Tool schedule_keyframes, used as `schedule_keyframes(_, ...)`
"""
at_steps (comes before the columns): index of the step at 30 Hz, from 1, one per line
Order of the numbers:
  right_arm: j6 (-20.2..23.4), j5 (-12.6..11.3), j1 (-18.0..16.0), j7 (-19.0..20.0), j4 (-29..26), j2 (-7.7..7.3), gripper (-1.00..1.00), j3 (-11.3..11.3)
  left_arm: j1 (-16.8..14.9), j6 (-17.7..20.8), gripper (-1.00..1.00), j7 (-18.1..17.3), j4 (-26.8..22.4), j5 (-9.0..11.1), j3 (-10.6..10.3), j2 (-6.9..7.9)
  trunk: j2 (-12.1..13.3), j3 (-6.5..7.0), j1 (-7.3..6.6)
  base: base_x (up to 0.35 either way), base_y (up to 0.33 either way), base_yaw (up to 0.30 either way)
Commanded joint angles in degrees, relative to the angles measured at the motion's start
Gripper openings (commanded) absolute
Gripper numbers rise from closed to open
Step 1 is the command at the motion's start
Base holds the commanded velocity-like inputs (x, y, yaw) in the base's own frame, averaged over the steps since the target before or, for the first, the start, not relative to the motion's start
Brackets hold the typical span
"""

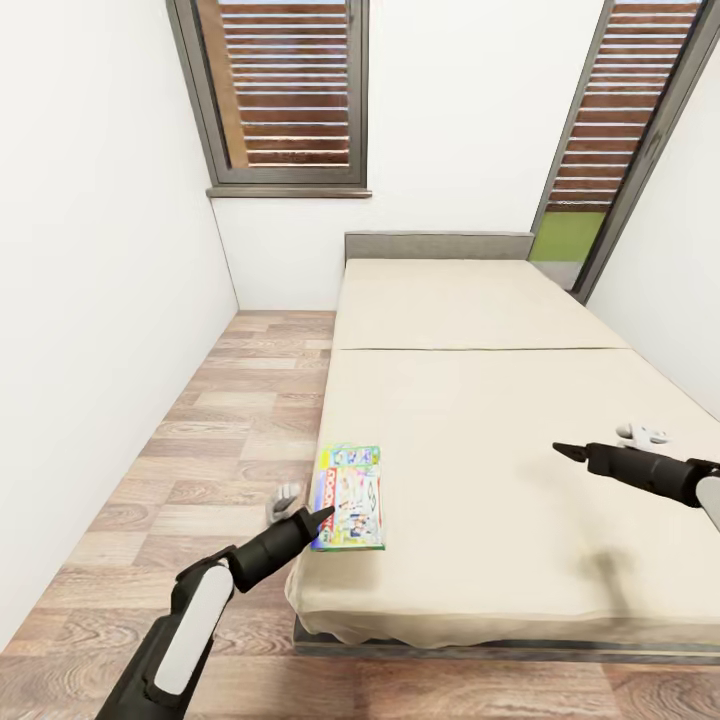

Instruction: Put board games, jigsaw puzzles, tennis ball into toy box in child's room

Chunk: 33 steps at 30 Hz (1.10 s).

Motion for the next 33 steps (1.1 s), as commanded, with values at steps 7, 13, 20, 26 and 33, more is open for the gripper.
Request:
schedule_keyframes(7,6.4,-1.2,0.2,6.4,-2.1,0.27,1.0,0.4,6.8,0.9,-1.0,6.8,-10.4,0.5,0.2,0.15,1.2,0.5,-0.67,-0.013,0.0,0.0)
schedule_keyframes(13,9.0,-1.3,0.2,10.8,-2.9,0.4,1.0,0.5,9.6,1.0,-1.0,7.4,-13.8,1.2,0.2,0.22,3.6,1.57,-1.99,-0.001,0.0,0.0)
schedule_keyframes(20,10.3,-1.3,1.0,13.2,-4.7,1.09,1.0,0.6,11.1,1.0,-1.0,7.8,-15.3,1.5,0.3,0.11,6.4,2.83,-3.52,0.0,0.0,-0.014)
schedule_keyframes(26,10.7,-1.3,1.7,14.0,-6.4,4.34,1.0,0.6,11.6,1.1,-1.0,8.0,-15.7,2.3,0.5,0.48,8.8,3.91,-4.84,0.0,0.0,-0.013)
schedule_keyframes(33,11.0,-1.4,1.8,14.2,-6.5,4.62,1.0,0.6,11.6,1.1,-1.0,8.0,-15.7,2.4,0.6,0.57,11.6,5.21,-6.38,0.0,0.0,0.0)
